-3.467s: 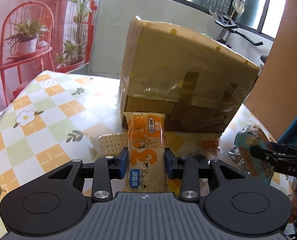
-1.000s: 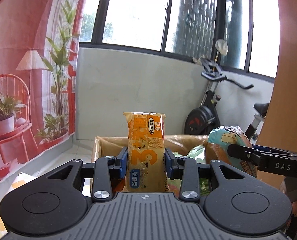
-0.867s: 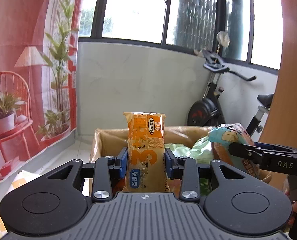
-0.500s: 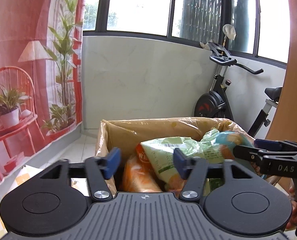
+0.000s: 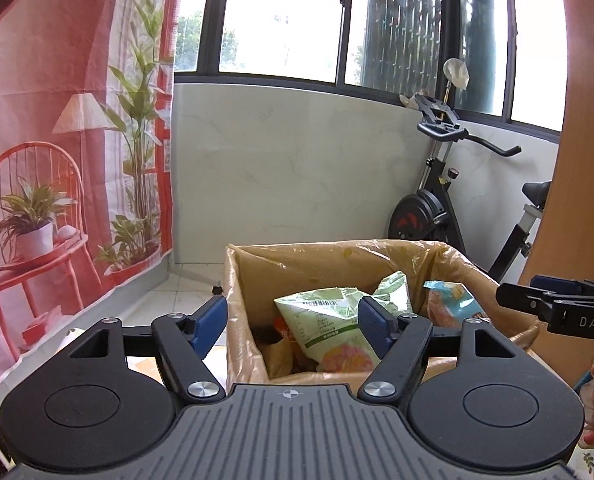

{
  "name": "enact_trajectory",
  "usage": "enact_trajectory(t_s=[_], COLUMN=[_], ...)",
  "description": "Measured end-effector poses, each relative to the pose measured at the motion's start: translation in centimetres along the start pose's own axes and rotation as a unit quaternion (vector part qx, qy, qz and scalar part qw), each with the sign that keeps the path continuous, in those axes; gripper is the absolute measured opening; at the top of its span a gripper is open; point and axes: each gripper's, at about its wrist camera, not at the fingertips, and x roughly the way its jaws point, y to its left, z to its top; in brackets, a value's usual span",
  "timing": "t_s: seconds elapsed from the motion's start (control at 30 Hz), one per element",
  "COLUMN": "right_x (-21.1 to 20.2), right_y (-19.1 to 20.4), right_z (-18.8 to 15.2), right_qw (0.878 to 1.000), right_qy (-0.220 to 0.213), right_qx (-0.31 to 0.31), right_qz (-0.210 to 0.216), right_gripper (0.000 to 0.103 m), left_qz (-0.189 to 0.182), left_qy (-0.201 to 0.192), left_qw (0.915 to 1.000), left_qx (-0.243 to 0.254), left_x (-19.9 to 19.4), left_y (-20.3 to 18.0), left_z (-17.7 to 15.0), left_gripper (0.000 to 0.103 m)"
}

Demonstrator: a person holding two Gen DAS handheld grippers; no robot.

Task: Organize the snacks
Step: 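Open both grippers to release the orange packs into the box, then move both open tools back down to the cracker pack and silver foil pack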

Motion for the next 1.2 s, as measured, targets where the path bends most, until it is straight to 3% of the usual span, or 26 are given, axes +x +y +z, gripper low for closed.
enact_trajectory(t_s=[0.47, 0.6, 0.77, 1.0, 1.2], right_x=[-5.6, -6.4, -6.8, -6.7, -6.3], right_y=[1.0, 1.2, 1.1, 0.0, -2.0], right_z=[-4.2, -5.6, -7.2, -9.5, -12.5], right_qw=[1.0, 1.0, 0.999, 0.999, 0.997], right_qy=[-0.001, 0.003, 0.007, 0.03, 0.067], right_qx=[-0.007, -0.018, -0.031, -0.032, -0.03], right_qz=[0.009, 0.006, -0.002, -0.012, -0.028], right_gripper=[0.085, 0.085, 0.085, 0.084, 0.083], left_qz=[0.01, 0.02, 0.034, 0.037, 0.062], left_qy=[0.015, 0.016, 0.015, 0.029, 0.039], left_qw=[0.9997, 0.9996, 0.9991, 0.9981, 0.9967], left_qx=[-0.014, -0.014, -0.022, -0.04, -0.034], left_x=[-4.1, -4.7, -5.0, -4.7, -4.5], left_y=[1.8, 1.8, 2.2, 3.0, 3.1], left_z=[-3.0, -4.2, -5.4, -7.6, -9.0], left_gripper=[0.074, 0.084, 0.087, 0.087, 0.087])
